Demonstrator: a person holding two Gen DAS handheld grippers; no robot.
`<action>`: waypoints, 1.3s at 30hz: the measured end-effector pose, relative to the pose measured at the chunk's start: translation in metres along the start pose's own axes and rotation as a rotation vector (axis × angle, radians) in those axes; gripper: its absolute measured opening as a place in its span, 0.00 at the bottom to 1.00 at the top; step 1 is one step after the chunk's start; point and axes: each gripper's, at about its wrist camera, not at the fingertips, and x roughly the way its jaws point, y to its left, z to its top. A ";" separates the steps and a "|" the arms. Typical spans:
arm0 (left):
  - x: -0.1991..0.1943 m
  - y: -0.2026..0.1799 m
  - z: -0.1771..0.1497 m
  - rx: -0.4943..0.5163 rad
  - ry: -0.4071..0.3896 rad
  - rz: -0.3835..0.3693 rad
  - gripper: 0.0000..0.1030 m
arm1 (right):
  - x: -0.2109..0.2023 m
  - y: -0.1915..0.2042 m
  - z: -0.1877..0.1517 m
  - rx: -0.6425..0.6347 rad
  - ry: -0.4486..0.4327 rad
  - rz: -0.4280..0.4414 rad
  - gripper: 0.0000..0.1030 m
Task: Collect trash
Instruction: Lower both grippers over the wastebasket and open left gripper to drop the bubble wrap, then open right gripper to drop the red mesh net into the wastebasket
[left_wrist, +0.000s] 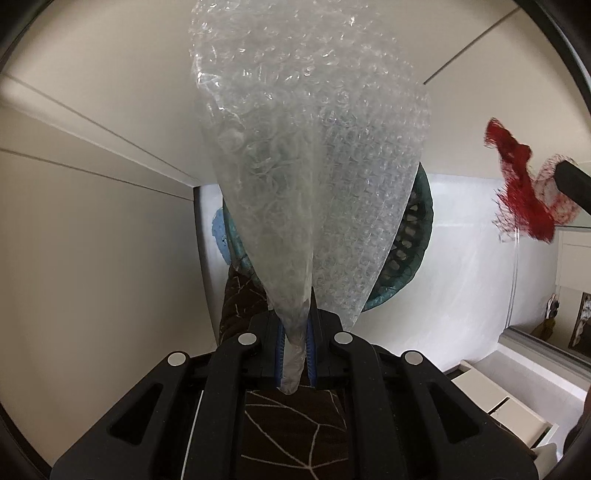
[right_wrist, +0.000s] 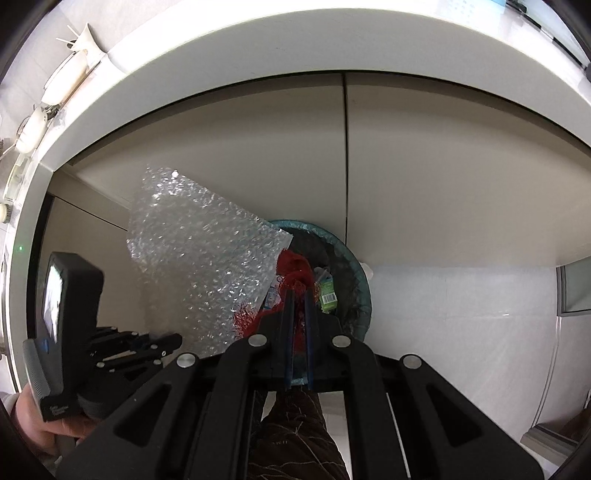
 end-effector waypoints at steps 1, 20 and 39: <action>0.001 -0.002 0.002 0.005 -0.001 0.000 0.09 | 0.000 -0.001 -0.001 0.003 0.002 -0.002 0.04; -0.011 0.000 -0.004 -0.005 -0.129 -0.056 0.49 | 0.008 -0.005 -0.002 0.010 0.018 0.012 0.04; -0.058 0.039 -0.011 -0.079 -0.349 -0.049 0.94 | 0.044 0.025 0.008 -0.097 0.059 0.053 0.05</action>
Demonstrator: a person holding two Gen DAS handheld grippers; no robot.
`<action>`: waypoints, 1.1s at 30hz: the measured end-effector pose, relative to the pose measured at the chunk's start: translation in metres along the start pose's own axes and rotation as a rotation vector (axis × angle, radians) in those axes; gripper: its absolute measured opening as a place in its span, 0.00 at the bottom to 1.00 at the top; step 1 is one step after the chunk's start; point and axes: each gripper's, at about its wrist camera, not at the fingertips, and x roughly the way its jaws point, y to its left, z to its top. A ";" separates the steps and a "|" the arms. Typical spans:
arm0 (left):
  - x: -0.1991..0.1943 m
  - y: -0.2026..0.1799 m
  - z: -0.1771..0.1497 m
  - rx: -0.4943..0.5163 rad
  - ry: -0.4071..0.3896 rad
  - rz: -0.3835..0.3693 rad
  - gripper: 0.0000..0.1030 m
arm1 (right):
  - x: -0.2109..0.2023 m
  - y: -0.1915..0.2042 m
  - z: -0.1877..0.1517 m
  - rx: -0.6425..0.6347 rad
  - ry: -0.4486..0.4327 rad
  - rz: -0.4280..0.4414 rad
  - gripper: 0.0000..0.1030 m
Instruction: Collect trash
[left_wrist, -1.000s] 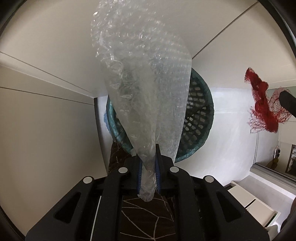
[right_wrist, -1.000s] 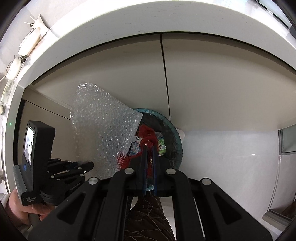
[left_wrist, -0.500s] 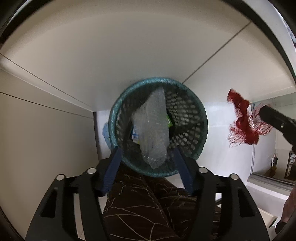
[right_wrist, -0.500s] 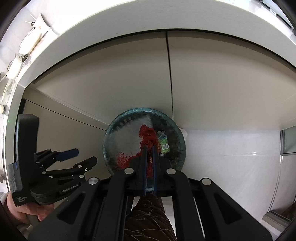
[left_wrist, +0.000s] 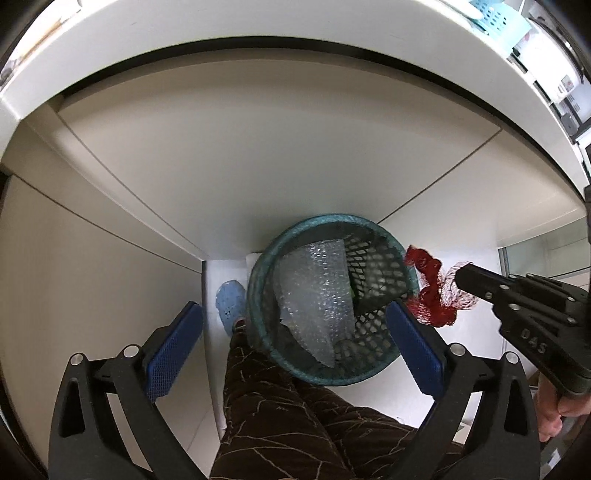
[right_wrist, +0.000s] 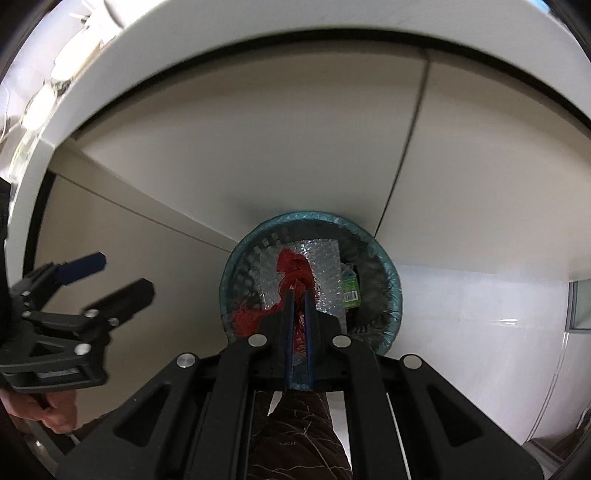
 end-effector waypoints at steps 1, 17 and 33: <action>0.000 0.003 -0.001 -0.002 0.001 0.003 0.94 | 0.003 0.001 -0.001 -0.003 0.005 -0.001 0.06; 0.006 0.012 -0.007 -0.017 0.026 0.008 0.94 | 0.004 0.007 0.003 -0.007 0.000 -0.047 0.33; -0.084 -0.008 0.018 -0.027 -0.110 -0.002 0.94 | -0.125 -0.005 0.019 0.078 -0.198 -0.149 0.92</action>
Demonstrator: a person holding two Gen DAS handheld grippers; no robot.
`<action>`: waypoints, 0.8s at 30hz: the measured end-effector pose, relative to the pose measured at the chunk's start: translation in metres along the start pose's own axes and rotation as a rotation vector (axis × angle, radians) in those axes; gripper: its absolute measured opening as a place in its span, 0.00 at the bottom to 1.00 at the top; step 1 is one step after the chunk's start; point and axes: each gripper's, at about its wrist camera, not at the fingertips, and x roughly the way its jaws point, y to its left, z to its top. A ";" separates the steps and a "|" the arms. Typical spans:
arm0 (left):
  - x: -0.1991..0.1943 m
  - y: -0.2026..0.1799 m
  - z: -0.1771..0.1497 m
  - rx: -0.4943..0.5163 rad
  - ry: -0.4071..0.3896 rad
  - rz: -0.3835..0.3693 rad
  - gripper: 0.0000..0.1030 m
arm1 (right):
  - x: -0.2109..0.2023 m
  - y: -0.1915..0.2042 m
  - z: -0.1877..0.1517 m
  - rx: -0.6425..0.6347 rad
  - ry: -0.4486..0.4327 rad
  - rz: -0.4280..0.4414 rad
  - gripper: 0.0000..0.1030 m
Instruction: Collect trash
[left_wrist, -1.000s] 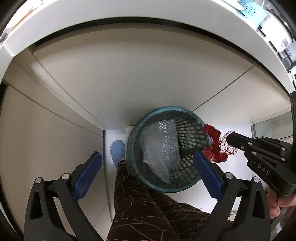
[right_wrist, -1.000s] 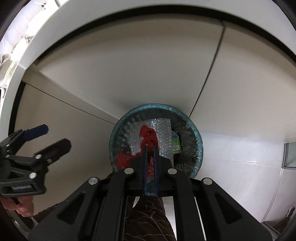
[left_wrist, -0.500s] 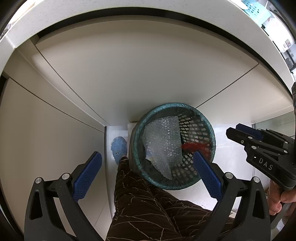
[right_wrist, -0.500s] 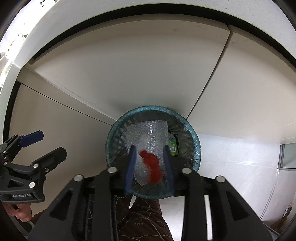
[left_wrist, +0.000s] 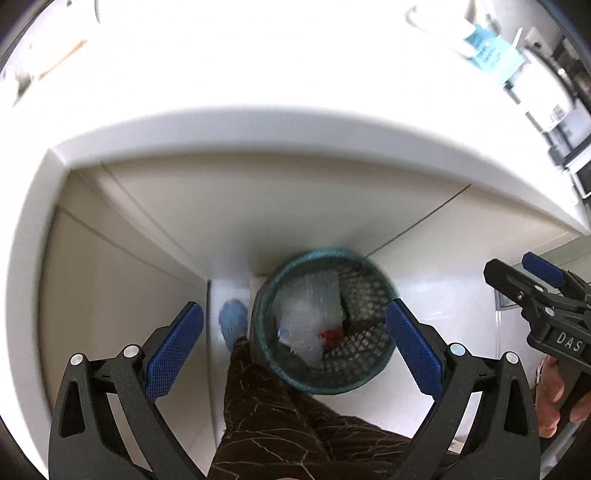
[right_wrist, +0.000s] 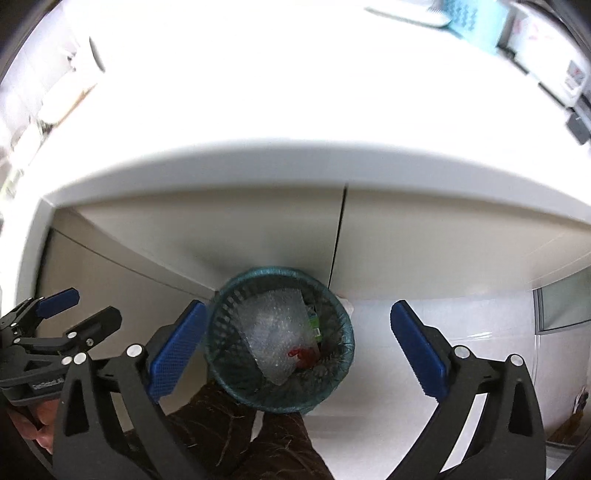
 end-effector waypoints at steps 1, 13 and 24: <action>-0.015 -0.004 0.005 0.013 -0.018 0.016 0.94 | -0.014 0.001 0.004 -0.004 -0.007 -0.009 0.92; -0.138 -0.022 0.037 0.010 -0.094 0.035 0.94 | -0.151 0.012 0.032 -0.033 -0.131 -0.014 0.92; -0.176 -0.032 0.020 -0.010 -0.125 0.030 0.94 | -0.183 0.018 0.013 0.007 -0.117 -0.019 0.92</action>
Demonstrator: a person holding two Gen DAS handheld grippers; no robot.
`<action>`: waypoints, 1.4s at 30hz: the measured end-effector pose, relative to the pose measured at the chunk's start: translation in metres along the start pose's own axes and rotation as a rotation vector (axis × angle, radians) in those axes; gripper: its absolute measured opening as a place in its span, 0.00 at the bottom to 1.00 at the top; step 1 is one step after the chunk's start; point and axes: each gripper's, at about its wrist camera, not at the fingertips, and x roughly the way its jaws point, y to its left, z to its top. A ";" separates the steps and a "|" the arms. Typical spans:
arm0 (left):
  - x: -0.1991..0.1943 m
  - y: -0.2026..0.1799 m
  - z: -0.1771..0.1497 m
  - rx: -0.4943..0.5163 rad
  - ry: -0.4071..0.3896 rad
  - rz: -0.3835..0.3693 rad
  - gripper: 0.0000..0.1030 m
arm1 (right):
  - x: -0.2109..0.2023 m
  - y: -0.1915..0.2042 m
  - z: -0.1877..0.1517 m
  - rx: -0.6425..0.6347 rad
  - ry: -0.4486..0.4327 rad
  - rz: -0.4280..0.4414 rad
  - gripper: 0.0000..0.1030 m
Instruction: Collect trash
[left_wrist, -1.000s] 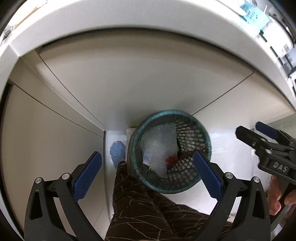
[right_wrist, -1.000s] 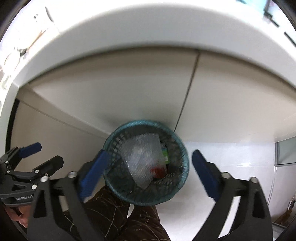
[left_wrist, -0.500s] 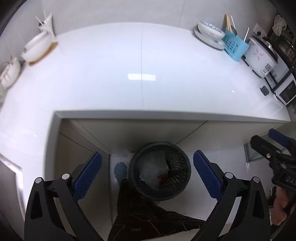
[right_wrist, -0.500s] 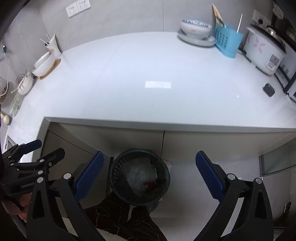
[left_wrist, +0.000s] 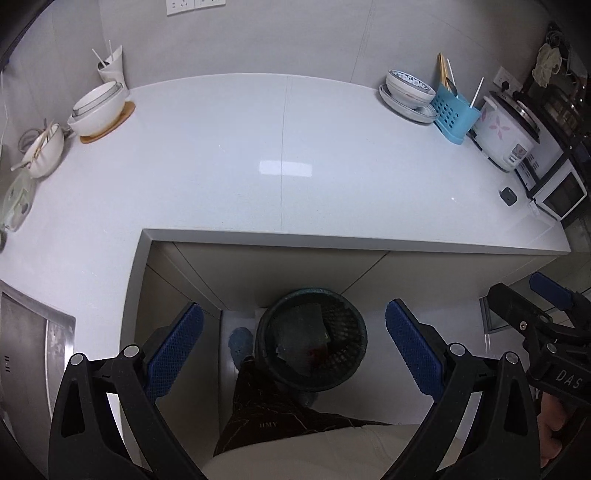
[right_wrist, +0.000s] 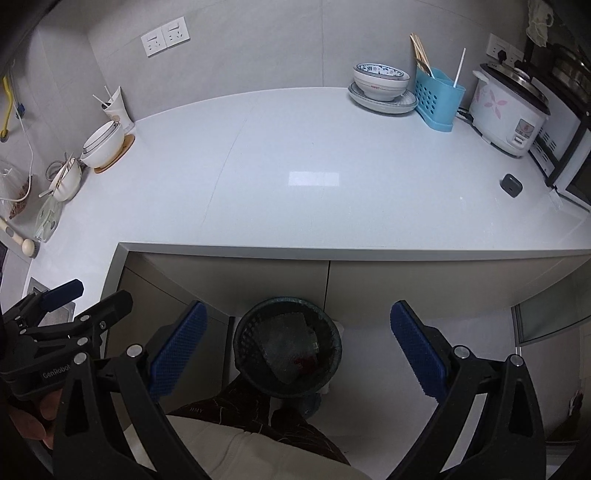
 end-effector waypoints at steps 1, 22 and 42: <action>-0.002 0.000 -0.001 -0.002 -0.002 -0.001 0.94 | -0.001 -0.001 -0.001 0.003 0.001 -0.004 0.92; 0.000 -0.009 -0.006 0.015 0.007 0.003 0.94 | 0.002 -0.002 -0.004 -0.006 0.020 -0.009 0.92; 0.008 -0.011 -0.002 0.009 0.029 -0.004 0.94 | 0.012 -0.004 -0.001 -0.011 0.048 -0.001 0.92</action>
